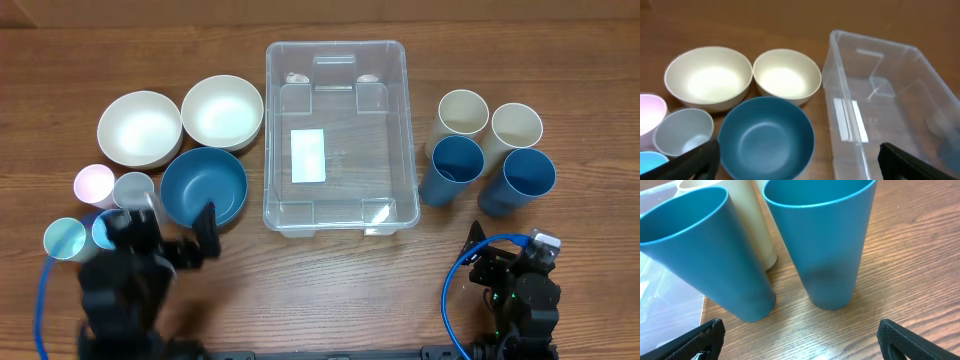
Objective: Pack container
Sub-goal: 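Move the left gripper toward the cream bowls at the upper left, then grasp the rim of the left cream bowl with the left gripper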
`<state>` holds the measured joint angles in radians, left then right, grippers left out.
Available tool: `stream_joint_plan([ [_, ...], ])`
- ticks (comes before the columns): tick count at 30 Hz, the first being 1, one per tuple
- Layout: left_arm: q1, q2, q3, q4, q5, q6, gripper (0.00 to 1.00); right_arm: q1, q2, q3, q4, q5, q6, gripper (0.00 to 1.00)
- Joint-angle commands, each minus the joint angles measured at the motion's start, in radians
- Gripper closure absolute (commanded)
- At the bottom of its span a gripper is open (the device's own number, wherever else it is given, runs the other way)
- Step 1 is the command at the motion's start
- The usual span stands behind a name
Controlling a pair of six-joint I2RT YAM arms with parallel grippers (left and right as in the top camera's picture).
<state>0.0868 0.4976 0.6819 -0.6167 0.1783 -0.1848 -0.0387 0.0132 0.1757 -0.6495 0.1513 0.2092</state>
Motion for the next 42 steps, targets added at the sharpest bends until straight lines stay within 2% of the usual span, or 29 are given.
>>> stream_joint_plan([
  [1, 0.005, 0.316, 0.31, -0.11, -0.031, -0.01, 0.0, -0.003, -0.01, -0.016, -0.005, 0.001, 0.006, 0.0],
  [8, 0.005, 0.789, 0.854, -0.406, -0.05, 0.078, 0.0, -0.003, -0.01, -0.016, -0.005, 0.001, 0.006, 0.0],
  [11, 0.005, 0.92, 1.041, -0.51, -0.064, 0.124, 0.0, -0.003, -0.01, -0.016, -0.005, 0.001, 0.006, 0.0],
  [15, 0.009, 1.009, 1.173, -0.566, -0.105, 0.2, 0.0, -0.003, -0.01, -0.016, -0.005, 0.001, 0.006, 0.0],
  [18, 0.046, 1.025, 1.184, -0.57, -0.135, 0.156, 0.0, -0.003, -0.01, -0.016, -0.005, 0.001, 0.006, 0.0],
  [21, 0.165, 1.062, 1.184, -0.594, -0.121, 0.098, 0.0, -0.003, -0.01, -0.016, -0.005, 0.001, 0.006, 0.0],
  [25, 0.315, 1.147, 1.184, -0.604, -0.068, 0.103, 0.0, -0.003, -0.01, -0.016, -0.005, 0.001, 0.006, 0.0],
  [30, 0.43, 1.266, 1.184, -0.563, 0.045, 0.141, 0.0, -0.003, -0.01, -0.016, -0.005, 0.001, 0.006, 0.0],
  [37, 0.463, 1.442, 1.184, -0.477, 0.127, 0.182, 0.0, -0.003, -0.01, -0.016, -0.005, 0.001, 0.006, 0.0],
  [42, 0.463, 1.566, 1.184, -0.431, 0.129, 0.19, 0.04, -0.003, -0.01, -0.016, -0.005, 0.001, 0.006, 0.0],
])
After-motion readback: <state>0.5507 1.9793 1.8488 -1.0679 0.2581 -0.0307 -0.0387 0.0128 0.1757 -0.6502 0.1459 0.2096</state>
